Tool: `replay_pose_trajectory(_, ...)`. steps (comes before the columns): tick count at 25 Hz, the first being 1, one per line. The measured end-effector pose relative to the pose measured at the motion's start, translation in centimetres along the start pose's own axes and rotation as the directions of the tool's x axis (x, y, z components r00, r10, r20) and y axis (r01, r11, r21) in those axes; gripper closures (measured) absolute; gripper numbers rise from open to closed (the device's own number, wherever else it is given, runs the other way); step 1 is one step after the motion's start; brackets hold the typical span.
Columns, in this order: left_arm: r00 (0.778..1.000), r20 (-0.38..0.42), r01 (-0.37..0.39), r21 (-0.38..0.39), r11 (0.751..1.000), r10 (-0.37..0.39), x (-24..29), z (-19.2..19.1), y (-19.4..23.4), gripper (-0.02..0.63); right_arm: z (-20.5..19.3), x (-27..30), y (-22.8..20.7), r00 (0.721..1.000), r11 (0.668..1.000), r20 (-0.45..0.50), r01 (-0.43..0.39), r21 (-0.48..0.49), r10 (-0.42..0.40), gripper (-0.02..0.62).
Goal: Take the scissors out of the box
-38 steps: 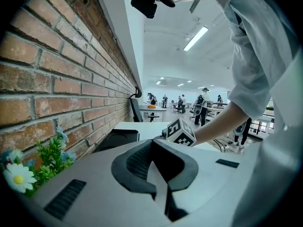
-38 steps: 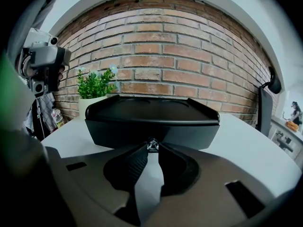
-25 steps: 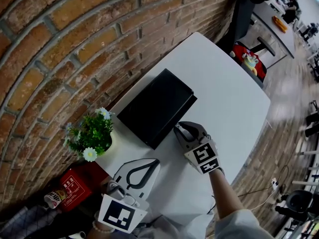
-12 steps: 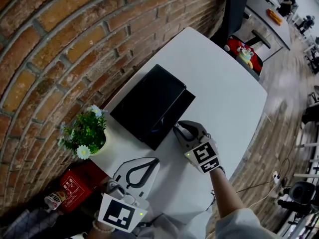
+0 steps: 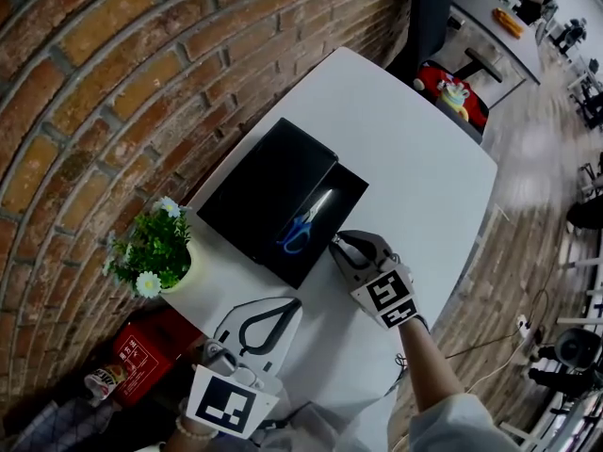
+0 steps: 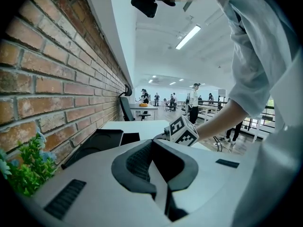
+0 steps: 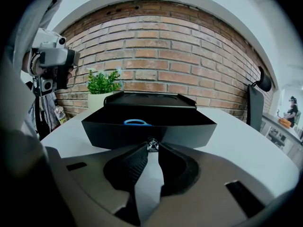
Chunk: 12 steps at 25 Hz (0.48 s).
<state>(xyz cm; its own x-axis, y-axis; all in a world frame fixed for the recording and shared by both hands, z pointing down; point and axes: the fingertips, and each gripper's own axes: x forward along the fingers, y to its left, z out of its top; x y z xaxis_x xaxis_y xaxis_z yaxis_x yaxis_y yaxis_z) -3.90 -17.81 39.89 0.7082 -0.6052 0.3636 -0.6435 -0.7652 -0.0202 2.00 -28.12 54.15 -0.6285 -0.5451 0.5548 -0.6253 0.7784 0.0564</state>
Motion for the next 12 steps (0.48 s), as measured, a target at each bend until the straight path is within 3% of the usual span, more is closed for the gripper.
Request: replay_pose_trajectory(12, 0.999, 0.008, 0.036, 0.011, 0.999, -0.036, 0.6, 0.1, -1.5, 0.589, -1.7, -2.3, -0.4, 0.999, 0.999, -0.018, 0.03, 0.016, -0.03, 0.503)
